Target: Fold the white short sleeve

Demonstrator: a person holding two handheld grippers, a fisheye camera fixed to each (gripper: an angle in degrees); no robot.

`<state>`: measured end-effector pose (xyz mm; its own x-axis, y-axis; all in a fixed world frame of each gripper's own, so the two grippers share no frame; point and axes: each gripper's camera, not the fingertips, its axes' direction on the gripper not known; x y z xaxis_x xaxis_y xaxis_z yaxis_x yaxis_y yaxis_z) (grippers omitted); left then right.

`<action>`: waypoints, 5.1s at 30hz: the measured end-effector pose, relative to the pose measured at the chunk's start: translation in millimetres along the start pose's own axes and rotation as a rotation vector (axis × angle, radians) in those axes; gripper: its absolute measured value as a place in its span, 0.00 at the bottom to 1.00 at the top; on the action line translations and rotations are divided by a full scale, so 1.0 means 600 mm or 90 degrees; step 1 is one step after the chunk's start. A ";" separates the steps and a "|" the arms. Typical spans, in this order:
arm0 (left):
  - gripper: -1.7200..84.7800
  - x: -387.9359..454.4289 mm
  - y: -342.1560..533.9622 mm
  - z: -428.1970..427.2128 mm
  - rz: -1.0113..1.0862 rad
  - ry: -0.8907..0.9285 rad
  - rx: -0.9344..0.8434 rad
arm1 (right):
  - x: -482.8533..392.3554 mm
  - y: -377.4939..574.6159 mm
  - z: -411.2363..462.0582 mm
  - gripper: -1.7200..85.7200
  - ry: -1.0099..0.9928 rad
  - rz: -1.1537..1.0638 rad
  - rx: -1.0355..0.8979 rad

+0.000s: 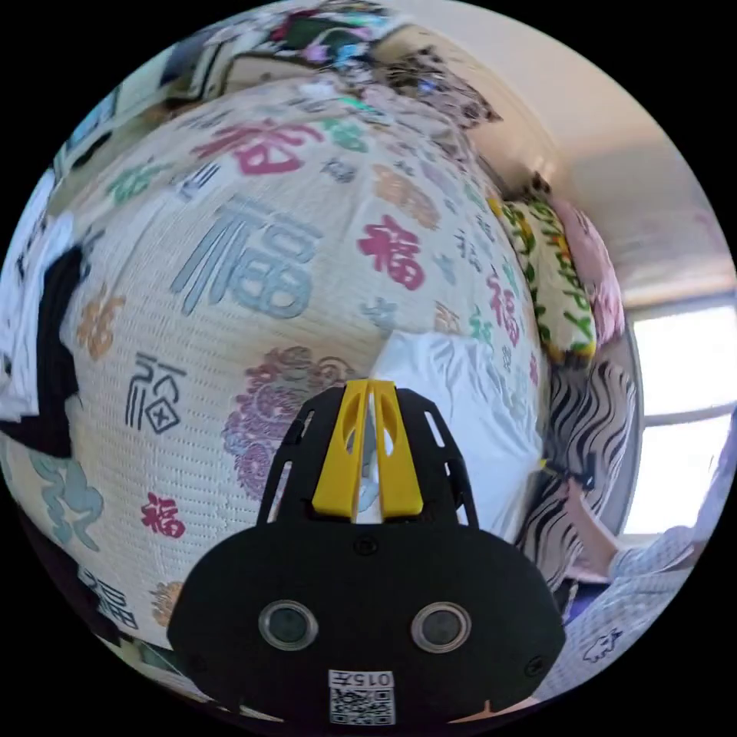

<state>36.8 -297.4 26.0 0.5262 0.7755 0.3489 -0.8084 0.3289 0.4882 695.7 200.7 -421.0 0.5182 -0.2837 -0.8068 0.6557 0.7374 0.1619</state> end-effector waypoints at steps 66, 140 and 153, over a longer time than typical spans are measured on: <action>0.02 0.006 -0.008 -0.014 -0.039 -0.060 -0.032 | 0.111 -0.077 0.069 0.02 -0.006 0.120 0.056; 0.13 0.376 0.108 0.710 0.526 0.049 -0.239 | 0.229 0.088 0.221 0.08 -0.048 0.112 0.196; 0.07 0.534 0.152 1.068 0.632 -0.169 -0.342 | 0.292 0.040 0.251 0.06 -0.241 0.197 0.188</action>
<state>300.7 -364.3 695.0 -0.4157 0.7035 0.5765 -0.8711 -0.1256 -0.4748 884.8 76.7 -472.8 0.8356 -0.3217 -0.4453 0.5394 0.6343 0.5538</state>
